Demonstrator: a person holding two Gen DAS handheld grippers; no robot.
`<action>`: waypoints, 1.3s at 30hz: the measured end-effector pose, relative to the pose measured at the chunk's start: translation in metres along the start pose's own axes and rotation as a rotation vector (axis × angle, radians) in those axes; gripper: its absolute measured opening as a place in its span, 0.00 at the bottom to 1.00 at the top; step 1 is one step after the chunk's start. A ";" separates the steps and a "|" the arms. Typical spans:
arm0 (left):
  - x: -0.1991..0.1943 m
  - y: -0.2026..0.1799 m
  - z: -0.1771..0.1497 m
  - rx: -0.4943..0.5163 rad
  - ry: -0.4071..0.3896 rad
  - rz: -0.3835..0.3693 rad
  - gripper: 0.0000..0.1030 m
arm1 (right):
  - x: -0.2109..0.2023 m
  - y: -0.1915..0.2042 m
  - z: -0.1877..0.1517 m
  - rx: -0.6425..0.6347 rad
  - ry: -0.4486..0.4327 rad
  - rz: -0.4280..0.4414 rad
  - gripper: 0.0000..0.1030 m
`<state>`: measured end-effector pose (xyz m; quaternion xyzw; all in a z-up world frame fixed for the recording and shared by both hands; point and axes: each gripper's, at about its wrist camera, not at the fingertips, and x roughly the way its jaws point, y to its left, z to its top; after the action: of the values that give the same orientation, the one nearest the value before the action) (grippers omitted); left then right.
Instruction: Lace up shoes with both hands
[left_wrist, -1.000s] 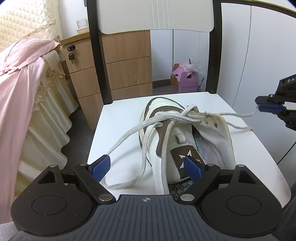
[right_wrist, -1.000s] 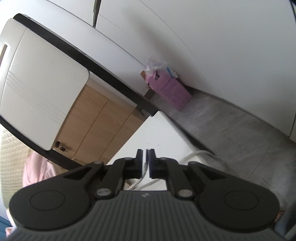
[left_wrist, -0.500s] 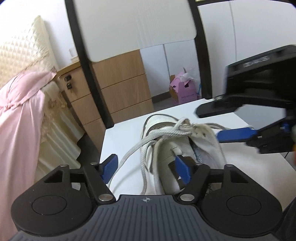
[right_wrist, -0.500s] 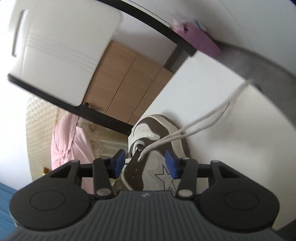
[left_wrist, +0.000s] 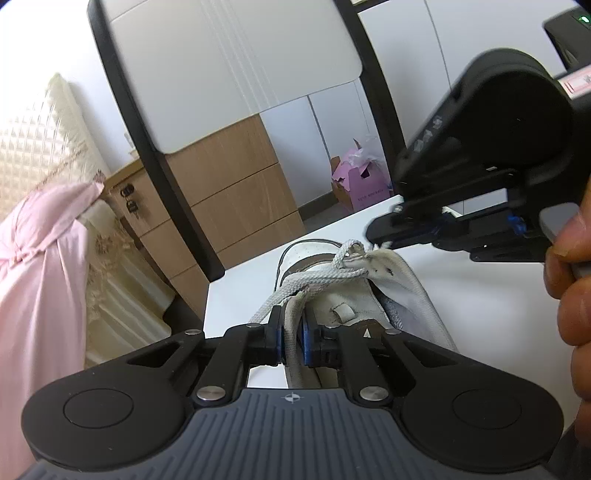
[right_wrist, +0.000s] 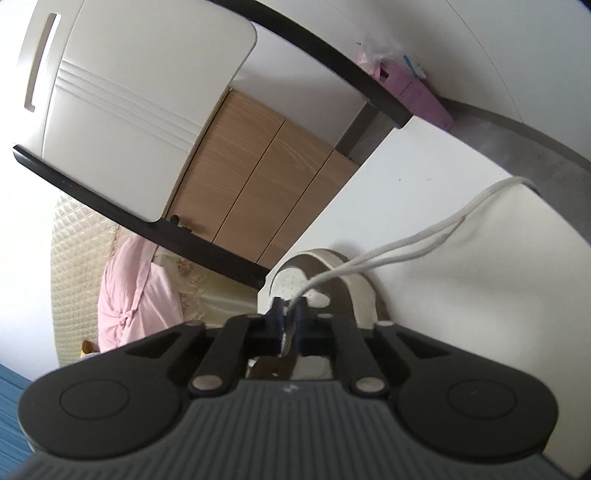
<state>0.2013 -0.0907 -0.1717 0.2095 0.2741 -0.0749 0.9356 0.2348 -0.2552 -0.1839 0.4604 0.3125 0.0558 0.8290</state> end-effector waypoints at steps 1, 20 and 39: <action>0.000 0.002 0.000 -0.007 0.002 0.002 0.10 | -0.001 0.000 0.000 0.001 -0.004 -0.007 0.02; -0.010 0.011 -0.005 -0.046 0.016 0.028 0.10 | -0.075 -0.035 0.041 -0.057 -0.213 -0.189 0.03; -0.005 0.013 -0.006 -0.061 0.030 -0.014 0.10 | -0.053 0.016 -0.016 -0.071 -0.035 0.048 0.72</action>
<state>0.1976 -0.0766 -0.1686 0.1799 0.2919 -0.0701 0.9368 0.1864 -0.2553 -0.1526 0.4388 0.2849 0.0786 0.8486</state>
